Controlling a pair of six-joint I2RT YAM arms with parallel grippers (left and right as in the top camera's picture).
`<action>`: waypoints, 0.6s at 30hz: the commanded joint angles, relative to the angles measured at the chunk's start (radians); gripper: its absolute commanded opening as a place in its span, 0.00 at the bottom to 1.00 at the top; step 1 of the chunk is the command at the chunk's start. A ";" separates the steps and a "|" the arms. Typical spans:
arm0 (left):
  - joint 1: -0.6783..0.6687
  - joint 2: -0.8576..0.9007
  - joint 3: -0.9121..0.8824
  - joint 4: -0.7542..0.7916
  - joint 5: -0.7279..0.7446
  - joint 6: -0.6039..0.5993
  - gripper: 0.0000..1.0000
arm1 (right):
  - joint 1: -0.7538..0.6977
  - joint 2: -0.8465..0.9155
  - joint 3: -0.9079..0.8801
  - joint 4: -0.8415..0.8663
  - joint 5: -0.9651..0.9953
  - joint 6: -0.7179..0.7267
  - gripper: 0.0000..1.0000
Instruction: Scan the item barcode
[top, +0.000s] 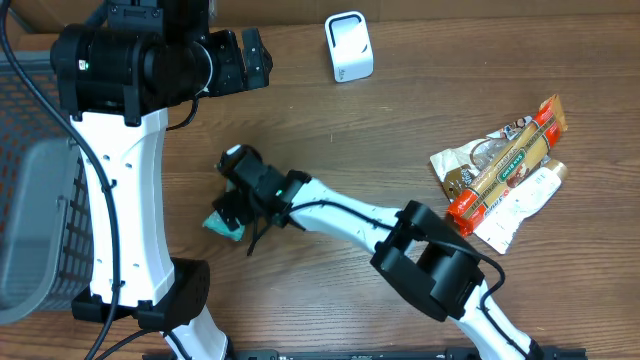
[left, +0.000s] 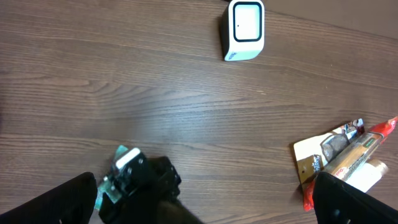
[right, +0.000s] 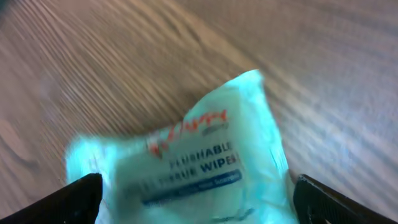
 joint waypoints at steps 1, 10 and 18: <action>-0.003 0.008 0.006 0.004 -0.007 0.015 0.99 | -0.006 0.015 0.016 -0.068 0.138 -0.016 0.98; -0.002 0.008 0.006 0.004 -0.007 0.015 1.00 | -0.095 0.015 0.020 -0.299 0.188 0.004 1.00; -0.002 0.008 0.006 0.004 -0.008 0.016 0.99 | -0.253 0.013 0.117 -0.533 0.002 0.017 1.00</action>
